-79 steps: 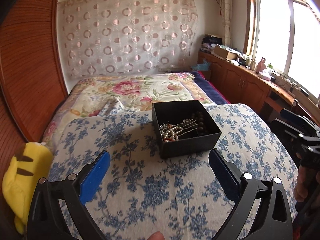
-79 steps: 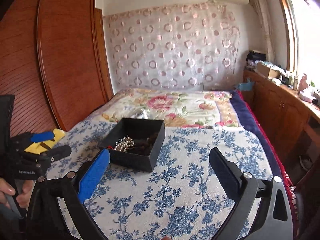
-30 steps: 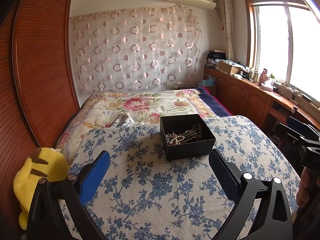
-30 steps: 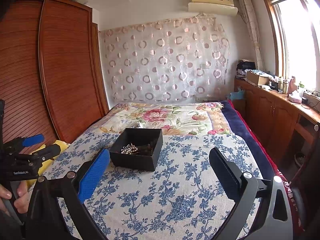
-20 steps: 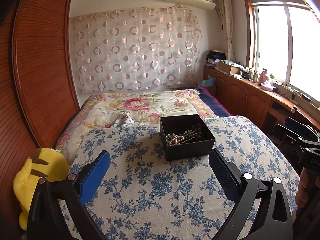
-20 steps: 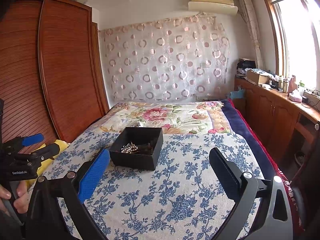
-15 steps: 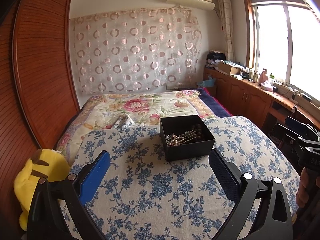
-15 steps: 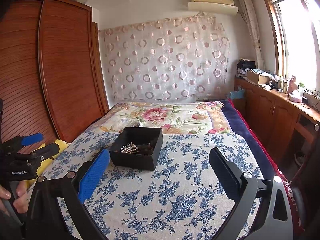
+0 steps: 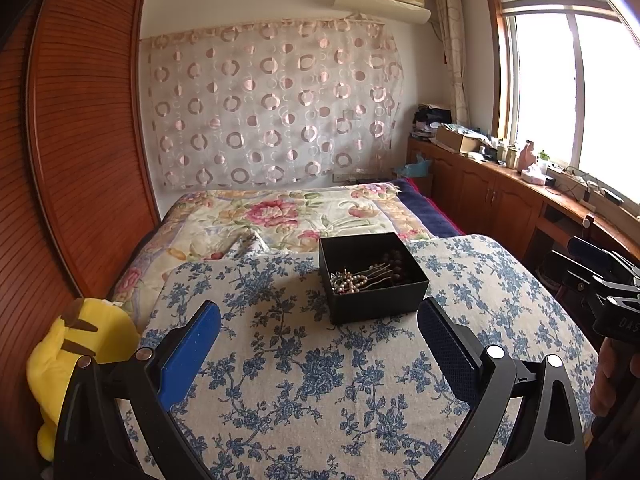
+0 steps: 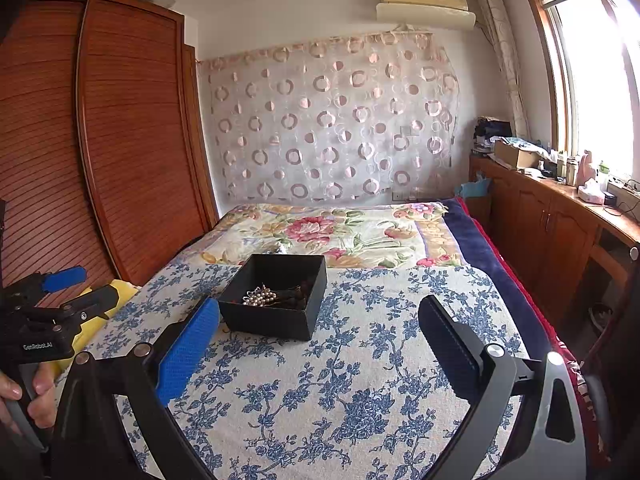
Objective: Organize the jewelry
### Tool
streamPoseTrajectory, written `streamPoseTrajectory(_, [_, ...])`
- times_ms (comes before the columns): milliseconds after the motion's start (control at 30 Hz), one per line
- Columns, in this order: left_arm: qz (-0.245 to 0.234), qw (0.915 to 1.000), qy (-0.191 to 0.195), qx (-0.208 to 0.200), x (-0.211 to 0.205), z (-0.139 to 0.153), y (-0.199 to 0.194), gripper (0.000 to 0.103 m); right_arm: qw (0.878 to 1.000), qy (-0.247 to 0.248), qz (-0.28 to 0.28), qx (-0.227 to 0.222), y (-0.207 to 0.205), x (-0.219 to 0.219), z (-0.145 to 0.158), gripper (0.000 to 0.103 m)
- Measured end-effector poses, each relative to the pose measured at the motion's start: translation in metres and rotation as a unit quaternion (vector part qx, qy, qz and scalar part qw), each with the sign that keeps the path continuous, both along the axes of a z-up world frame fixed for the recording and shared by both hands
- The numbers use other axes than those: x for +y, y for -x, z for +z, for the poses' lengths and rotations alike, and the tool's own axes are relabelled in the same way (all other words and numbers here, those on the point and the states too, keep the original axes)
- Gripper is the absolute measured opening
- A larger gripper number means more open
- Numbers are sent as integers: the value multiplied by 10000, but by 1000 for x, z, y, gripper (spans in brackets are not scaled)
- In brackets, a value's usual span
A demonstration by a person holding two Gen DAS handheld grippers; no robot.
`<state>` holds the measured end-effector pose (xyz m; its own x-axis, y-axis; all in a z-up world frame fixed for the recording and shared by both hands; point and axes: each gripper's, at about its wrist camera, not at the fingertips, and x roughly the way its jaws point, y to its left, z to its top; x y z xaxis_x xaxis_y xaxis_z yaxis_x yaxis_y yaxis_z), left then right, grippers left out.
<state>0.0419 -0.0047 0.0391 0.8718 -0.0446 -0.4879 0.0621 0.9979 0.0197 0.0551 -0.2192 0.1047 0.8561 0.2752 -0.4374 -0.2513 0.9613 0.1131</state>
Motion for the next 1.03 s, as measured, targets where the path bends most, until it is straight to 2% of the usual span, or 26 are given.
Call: streamPoseTrajectory(1033, [38,9999,46,-117,3,9,2,95,10000,-13,16,-1,2,2,1,100])
